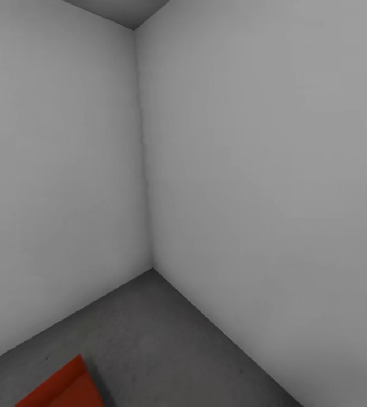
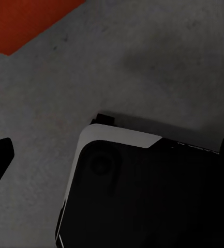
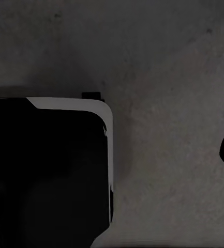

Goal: Move the two storage containers from the living room to the garage. In the garage, place one container on the floor and stack the other container on top of it (either order is fine).

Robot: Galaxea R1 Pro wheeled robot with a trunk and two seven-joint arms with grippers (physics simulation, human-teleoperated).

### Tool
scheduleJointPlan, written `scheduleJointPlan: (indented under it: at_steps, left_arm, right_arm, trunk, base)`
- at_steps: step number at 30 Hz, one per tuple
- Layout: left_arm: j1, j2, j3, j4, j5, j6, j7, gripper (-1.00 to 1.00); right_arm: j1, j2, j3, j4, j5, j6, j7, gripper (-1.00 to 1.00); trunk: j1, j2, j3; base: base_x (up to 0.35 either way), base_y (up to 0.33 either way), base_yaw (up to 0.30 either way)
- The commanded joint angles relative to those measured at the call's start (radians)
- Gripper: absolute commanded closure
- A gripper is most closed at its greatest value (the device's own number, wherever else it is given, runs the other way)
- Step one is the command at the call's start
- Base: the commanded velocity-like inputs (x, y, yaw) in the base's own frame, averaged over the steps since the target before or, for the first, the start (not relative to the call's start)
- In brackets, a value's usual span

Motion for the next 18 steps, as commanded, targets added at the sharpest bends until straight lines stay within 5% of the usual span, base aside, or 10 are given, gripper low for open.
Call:
scheduleJointPlan:
  at_steps: [1, 18]
  left_arm:
    - [0.0, 0.0, 0.002, 0.0, 0.004, -0.003, 0.002, -1.0]
    - [0.0, 0.001, 0.002, 0.0, 0.004, -0.003, 0.005, -1.0]
  right_arm:
    - [-0.001, 0.0, 0.009, 0.003, -0.009, -0.005, 0.0, -1.0]
    - [-0.001, 0.0, 0.009, 0.004, -0.014, -0.005, 0.0, -1.0]
  trunk:
    - [0.0, -0.001, 0.0]
    - [0.0, -0.001, 0.0]
  base:
    - [0.0, 0.0, -0.295]
    - [0.0, 0.0, -0.296]
